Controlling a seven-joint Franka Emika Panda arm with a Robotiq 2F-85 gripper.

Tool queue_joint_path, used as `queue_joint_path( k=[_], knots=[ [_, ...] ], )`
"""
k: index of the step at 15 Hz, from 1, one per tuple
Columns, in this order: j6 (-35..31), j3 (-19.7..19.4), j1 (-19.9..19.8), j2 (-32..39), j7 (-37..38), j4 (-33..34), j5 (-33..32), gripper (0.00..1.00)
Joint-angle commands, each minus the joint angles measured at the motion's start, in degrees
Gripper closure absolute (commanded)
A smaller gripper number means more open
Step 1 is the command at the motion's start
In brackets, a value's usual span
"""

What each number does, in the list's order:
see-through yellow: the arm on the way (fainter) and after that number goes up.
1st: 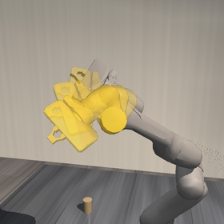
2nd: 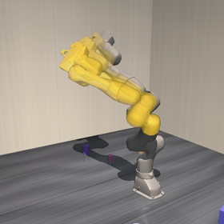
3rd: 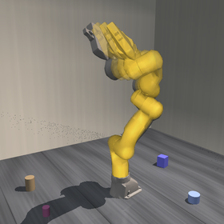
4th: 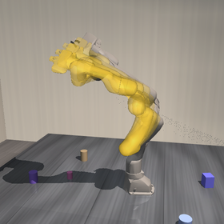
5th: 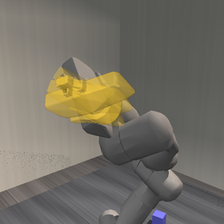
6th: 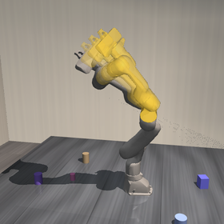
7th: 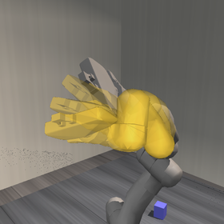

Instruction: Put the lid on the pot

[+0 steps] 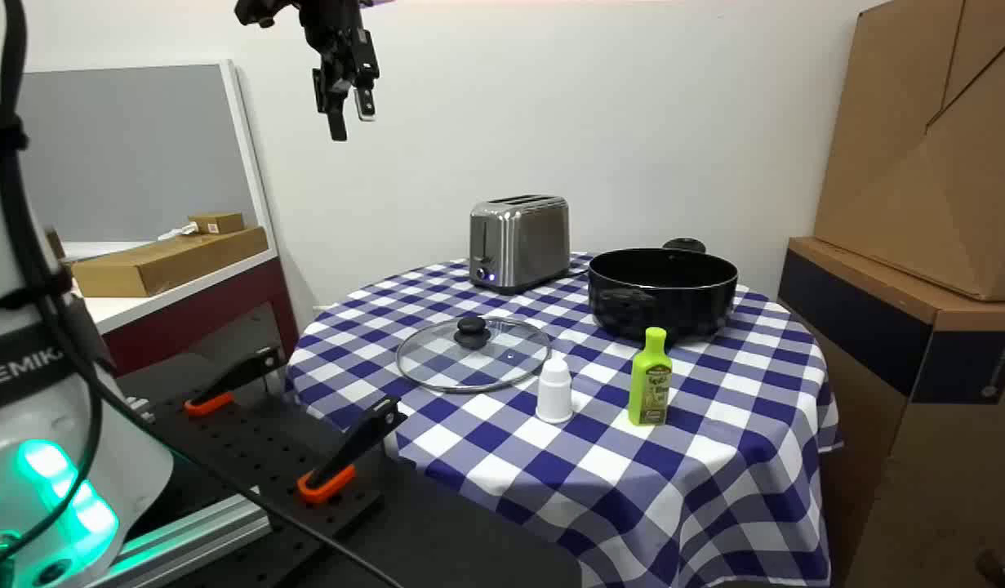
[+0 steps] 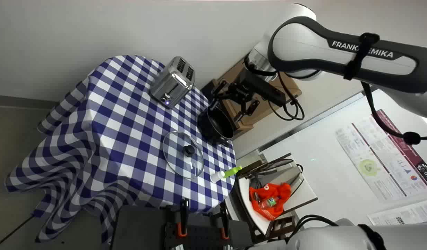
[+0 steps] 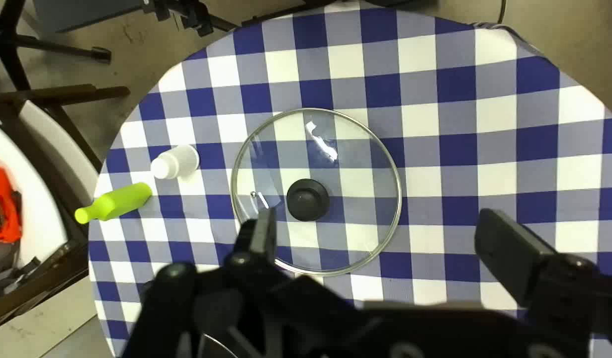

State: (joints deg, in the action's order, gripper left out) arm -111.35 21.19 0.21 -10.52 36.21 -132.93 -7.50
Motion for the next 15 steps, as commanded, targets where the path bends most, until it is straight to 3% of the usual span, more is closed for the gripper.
queue_joint_path(
  k=[1,6,11,15],
  knots=[
    [0.14,-2.83,2.93,0.22,0.44,0.11,-0.54,0.00],
    [0.14,-2.83,2.93,0.22,0.44,0.13,-0.54,0.00],
    [-6.97,-7.13,3.60,4.54,-9.03,1.84,-0.65,0.00],
    [-13.10,-10.90,2.79,11.28,-14.53,3.45,-4.66,0.00]
  ],
)
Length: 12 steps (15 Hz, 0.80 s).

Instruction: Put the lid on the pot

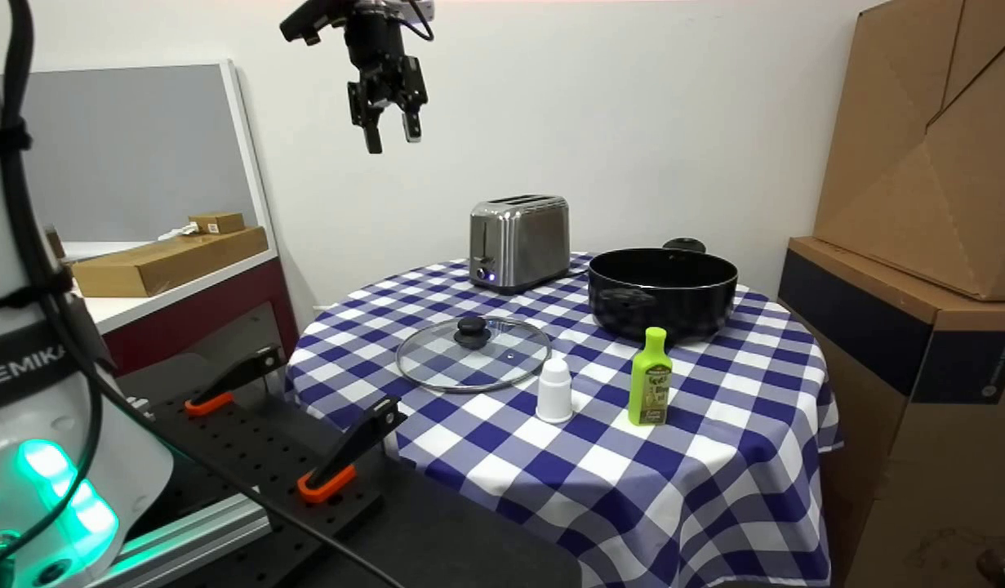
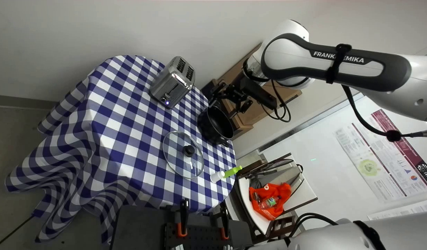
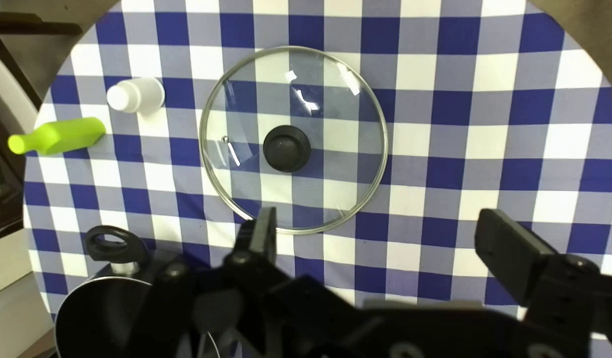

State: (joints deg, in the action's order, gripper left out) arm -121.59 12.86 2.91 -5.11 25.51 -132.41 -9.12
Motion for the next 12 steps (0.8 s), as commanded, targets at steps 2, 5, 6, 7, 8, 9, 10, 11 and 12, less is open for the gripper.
queue_joint_path(
  k=[2,5,6,7,8,9,10,11,12],
  knots=[
    [-4.02,-4.49,0.12,9.24,-6.16,3.85,-4.59,0.00],
    [-5.72,-6.96,0.22,13.76,-9.39,5.04,-4.89,0.00],
    [-6.47,-7.62,0.32,15.18,-9.96,5.32,-5.07,0.00],
    [-7.36,-8.29,0.51,16.28,-9.56,5.31,-5.68,0.00],
    [-8.51,-9.04,0.50,17.48,-9.68,5.24,-6.18,0.00],
    [-9.28,-9.67,0.55,18.42,-9.62,5.17,-6.59,0.00],
    [-10.05,-10.23,0.51,19.30,-9.99,5.07,-6.77,0.00],
    [-10.76,-10.86,0.61,20.04,-9.76,4.82,-7.36,0.00],
    [-11.48,-11.36,0.70,20.77,-9.88,4.66,-7.80,0.00]
  ],
)
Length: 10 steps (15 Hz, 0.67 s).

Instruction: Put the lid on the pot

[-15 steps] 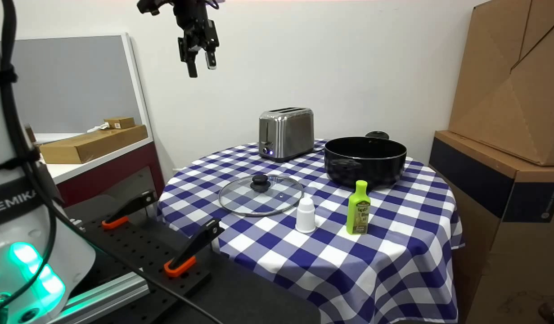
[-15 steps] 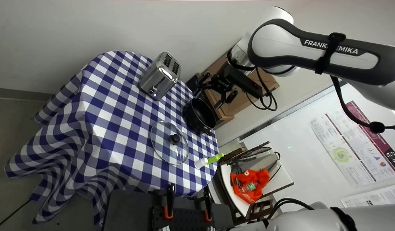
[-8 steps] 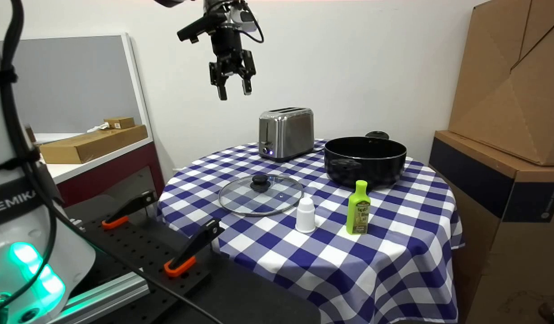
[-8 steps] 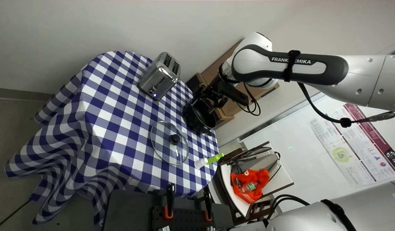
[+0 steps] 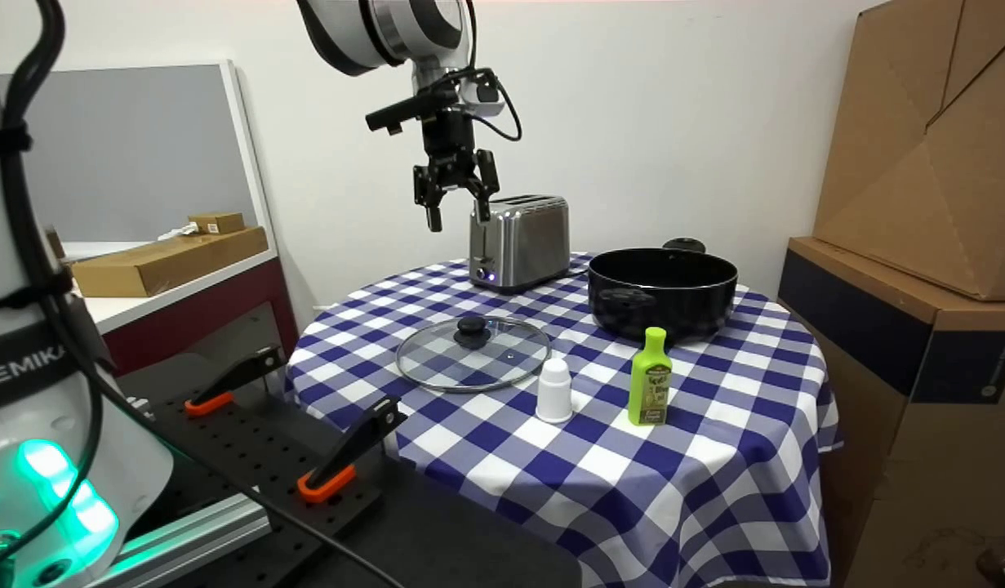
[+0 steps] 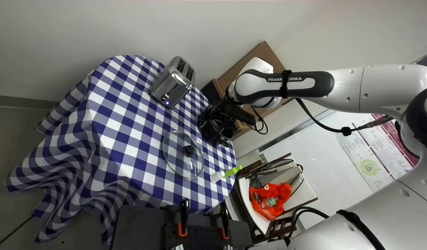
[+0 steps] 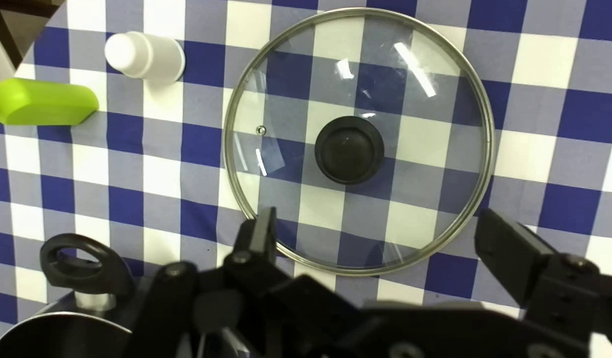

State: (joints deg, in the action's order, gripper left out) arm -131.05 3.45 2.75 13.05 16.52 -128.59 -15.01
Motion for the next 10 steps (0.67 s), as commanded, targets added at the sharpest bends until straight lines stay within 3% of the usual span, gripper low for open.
queue_joint_path(
  k=[1,10],
  knots=[
    [-2.85,-2.38,1.08,3.39,-0.87,0.71,-2.66,0.00],
    [-12.41,-3.70,4.39,12.00,-0.51,0.52,-5.26,0.00]
  ],
)
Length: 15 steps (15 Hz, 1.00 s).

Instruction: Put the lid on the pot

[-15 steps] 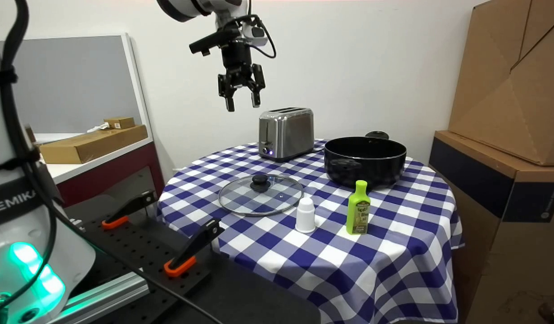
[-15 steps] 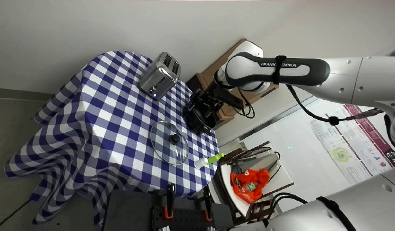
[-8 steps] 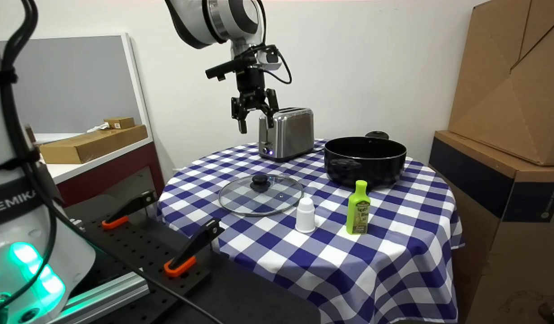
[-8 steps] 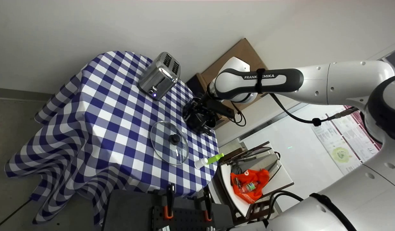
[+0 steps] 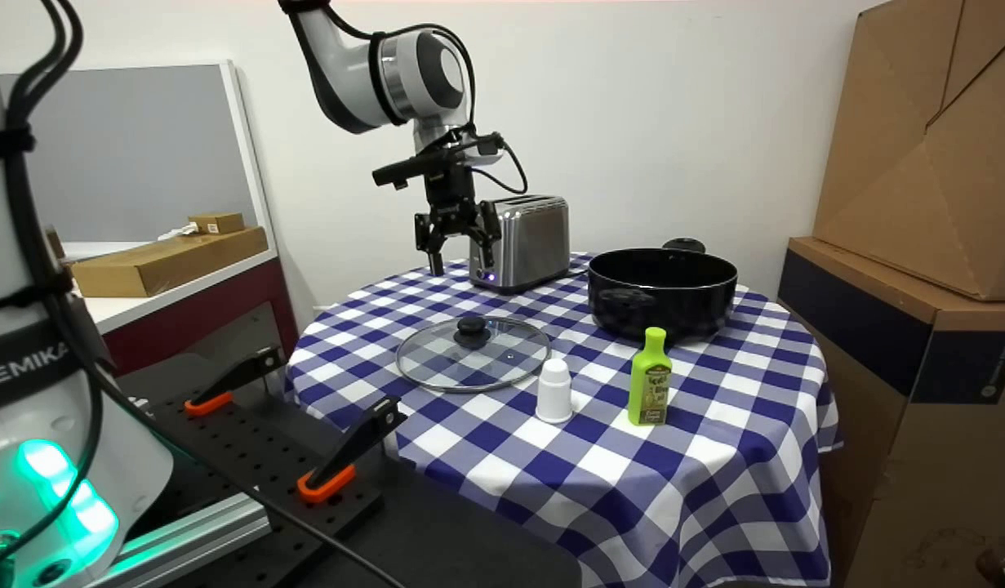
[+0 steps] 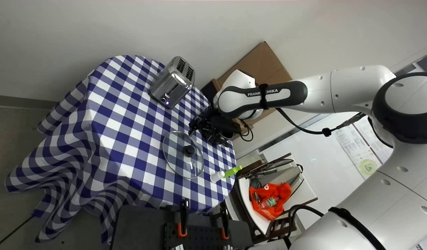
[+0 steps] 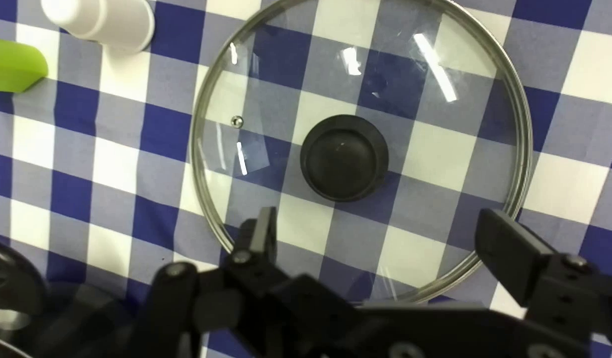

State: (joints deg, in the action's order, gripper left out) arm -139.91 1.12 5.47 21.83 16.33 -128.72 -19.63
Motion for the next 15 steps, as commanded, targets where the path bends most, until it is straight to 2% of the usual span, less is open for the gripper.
queue_joint_path(
  k=[1,6,15],
  knots=[
    [-4.68,-1.73,2.08,4.29,-0.13,0.69,-0.59,0.00],
    [-7.93,-3.90,4.27,8.26,0.58,0.65,-0.23,0.00],
    [-7.98,-7.04,5.79,9.99,1.40,0.22,0.01,0.00]
  ],
)
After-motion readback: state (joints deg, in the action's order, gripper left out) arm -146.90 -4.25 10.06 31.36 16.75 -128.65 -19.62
